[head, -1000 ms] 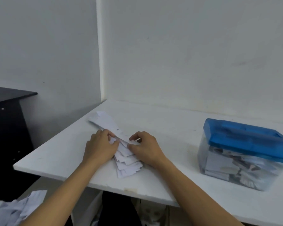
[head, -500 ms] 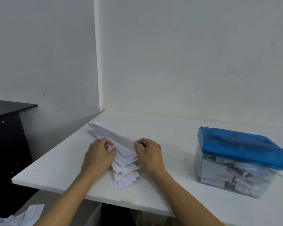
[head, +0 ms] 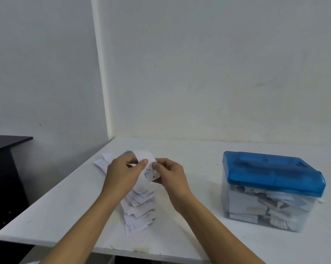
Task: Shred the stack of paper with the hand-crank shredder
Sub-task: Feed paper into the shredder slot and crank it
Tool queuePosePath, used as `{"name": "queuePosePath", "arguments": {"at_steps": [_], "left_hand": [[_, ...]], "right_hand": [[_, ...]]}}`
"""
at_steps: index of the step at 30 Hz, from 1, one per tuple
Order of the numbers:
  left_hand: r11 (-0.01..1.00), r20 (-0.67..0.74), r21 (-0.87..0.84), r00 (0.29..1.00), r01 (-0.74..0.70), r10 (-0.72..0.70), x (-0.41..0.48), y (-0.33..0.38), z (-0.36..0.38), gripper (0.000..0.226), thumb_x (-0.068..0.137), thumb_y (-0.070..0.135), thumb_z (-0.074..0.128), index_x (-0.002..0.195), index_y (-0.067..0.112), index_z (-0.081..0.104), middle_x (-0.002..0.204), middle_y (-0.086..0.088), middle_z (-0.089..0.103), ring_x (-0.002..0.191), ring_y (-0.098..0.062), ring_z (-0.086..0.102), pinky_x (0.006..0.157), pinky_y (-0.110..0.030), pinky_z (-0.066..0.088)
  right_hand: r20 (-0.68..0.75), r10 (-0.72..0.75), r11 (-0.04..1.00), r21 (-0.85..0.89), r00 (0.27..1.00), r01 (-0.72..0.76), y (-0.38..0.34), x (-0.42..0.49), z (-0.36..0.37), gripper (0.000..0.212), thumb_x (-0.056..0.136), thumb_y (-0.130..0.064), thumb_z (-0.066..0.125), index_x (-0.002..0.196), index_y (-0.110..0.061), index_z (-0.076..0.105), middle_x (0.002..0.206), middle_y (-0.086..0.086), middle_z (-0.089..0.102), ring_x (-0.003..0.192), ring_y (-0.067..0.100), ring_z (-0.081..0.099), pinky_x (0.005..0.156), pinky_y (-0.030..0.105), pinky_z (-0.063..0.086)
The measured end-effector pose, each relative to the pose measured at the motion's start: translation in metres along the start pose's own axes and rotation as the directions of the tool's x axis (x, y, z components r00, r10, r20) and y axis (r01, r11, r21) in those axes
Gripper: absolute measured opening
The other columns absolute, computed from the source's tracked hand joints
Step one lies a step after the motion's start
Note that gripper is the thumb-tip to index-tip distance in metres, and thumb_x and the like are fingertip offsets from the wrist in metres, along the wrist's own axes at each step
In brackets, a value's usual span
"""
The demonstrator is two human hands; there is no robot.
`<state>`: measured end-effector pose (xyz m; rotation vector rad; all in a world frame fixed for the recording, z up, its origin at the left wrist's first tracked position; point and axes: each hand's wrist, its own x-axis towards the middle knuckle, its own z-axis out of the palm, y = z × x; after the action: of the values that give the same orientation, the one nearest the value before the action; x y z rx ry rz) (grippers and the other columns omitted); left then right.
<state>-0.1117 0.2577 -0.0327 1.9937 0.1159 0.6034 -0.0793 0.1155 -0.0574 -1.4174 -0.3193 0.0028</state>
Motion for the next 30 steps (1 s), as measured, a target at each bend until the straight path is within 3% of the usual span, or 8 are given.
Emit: {"name": "queuePosePath", "arguments": {"at_steps": [6, 9, 13, 15, 20, 23, 28, 30], "left_hand": [[0.966, 0.103, -0.258, 0.994, 0.006, 0.022, 0.010, 0.045, 0.008, 0.011, 0.099, 0.028, 0.065, 0.101, 0.024, 0.076, 0.095, 0.006, 0.077, 0.093, -0.014, 0.071, 0.082, -0.028, 0.058], [0.936, 0.161, -0.349, 0.982, -0.035, 0.097, 0.010, 0.072, 0.017, 0.018, 0.099, 0.025, 0.065, 0.109, 0.014, 0.075, 0.101, 0.000, 0.078, 0.096, -0.019, 0.074, 0.091, -0.039, 0.060], [0.924, 0.219, -0.355, 0.949, -0.139, 0.227, 0.004, 0.112, 0.034, 0.025, 0.092, 0.015, 0.074, 0.117, 0.016, 0.073, 0.105, 0.004, 0.078, 0.098, -0.016, 0.074, 0.093, -0.039, 0.060], [0.922, 0.192, -0.323, 0.939, -0.214, 0.286, 0.003, 0.133, 0.048, 0.030, 0.088, 0.015, 0.078, 0.118, 0.017, 0.073, 0.103, 0.008, 0.078, 0.096, -0.012, 0.074, 0.091, -0.034, 0.060], [0.876, 0.191, -0.344, 0.888, -0.338, 0.418, -0.002, 0.181, 0.093, 0.032, 0.087, 0.017, 0.079, 0.109, 0.033, 0.063, 0.095, 0.025, 0.067, 0.086, 0.008, 0.066, 0.068, -0.005, 0.051], [0.865, 0.243, -0.349, 0.857, -0.360, 0.455, -0.004, 0.201, 0.118, 0.032, 0.088, 0.019, 0.079, 0.109, 0.032, 0.060, 0.096, 0.021, 0.068, 0.090, 0.006, 0.066, 0.075, -0.012, 0.055], [0.903, 0.401, -0.300, 0.818, -0.308, 0.412, -0.014, 0.209, 0.163, 0.037, 0.086, 0.012, 0.081, 0.120, 0.016, 0.067, 0.111, 0.003, 0.073, 0.100, -0.014, 0.070, 0.092, -0.033, 0.058], [0.913, 0.458, -0.261, 0.792, -0.315, 0.404, -0.015, 0.200, 0.176, 0.038, 0.085, 0.010, 0.081, 0.120, 0.015, 0.069, 0.109, 0.003, 0.075, 0.097, -0.012, 0.072, 0.094, -0.036, 0.058]], "right_hand": [[0.027, -0.134, 0.978, -0.157, 0.991, 0.137, -0.058, -0.004, -0.031, 0.018, 0.093, -0.005, 0.061, 0.101, -0.010, 0.076, 0.094, 0.009, 0.077, 0.085, 0.018, 0.073, 0.073, 0.025, 0.059], [0.027, -0.210, 0.944, -0.256, 0.977, 0.210, -0.094, -0.010, -0.052, 0.018, 0.090, -0.002, 0.065, 0.103, -0.009, 0.075, 0.092, 0.009, 0.077, 0.087, 0.024, 0.075, 0.079, 0.033, 0.062], [-0.031, -0.314, 0.901, -0.325, 0.949, 0.288, -0.135, -0.019, -0.087, 0.017, 0.087, 0.003, 0.068, 0.097, -0.009, 0.075, 0.084, 0.014, 0.076, 0.084, 0.031, 0.075, 0.081, 0.040, 0.062], [-0.045, -0.350, 0.879, -0.361, 0.936, 0.312, -0.152, -0.025, -0.107, 0.017, 0.087, 0.003, 0.070, 0.098, -0.009, 0.074, 0.082, 0.013, 0.076, 0.082, 0.030, 0.075, 0.081, 0.038, 0.063], [-0.119, -0.431, 0.810, -0.488, 0.895, 0.325, -0.187, -0.042, -0.158, 0.017, 0.087, -0.002, 0.072, 0.090, -0.018, 0.075, 0.079, 0.005, 0.077, 0.083, 0.025, 0.074, 0.077, 0.032, 0.062], [-0.148, -0.442, 0.789, -0.534, 0.885, 0.305, -0.198, -0.053, -0.188, 0.014, 0.087, -0.004, 0.073, 0.092, -0.017, 0.075, 0.082, 0.001, 0.077, 0.082, 0.019, 0.075, 0.077, 0.031, 0.062], [-0.211, -0.411, 0.717, -0.676, 0.887, 0.171, -0.186, -0.065, -0.231, 0.013, 0.087, -0.009, 0.073, 0.093, -0.021, 0.074, 0.081, -0.006, 0.076, 0.077, 0.013, 0.073, 0.077, 0.032, 0.062], [-0.227, -0.370, 0.694, -0.713, 0.901, 0.105, -0.175, -0.069, -0.243, 0.013, 0.088, -0.012, 0.074, 0.092, -0.023, 0.073, 0.080, -0.009, 0.076, 0.076, 0.009, 0.072, 0.077, 0.029, 0.060]]}}
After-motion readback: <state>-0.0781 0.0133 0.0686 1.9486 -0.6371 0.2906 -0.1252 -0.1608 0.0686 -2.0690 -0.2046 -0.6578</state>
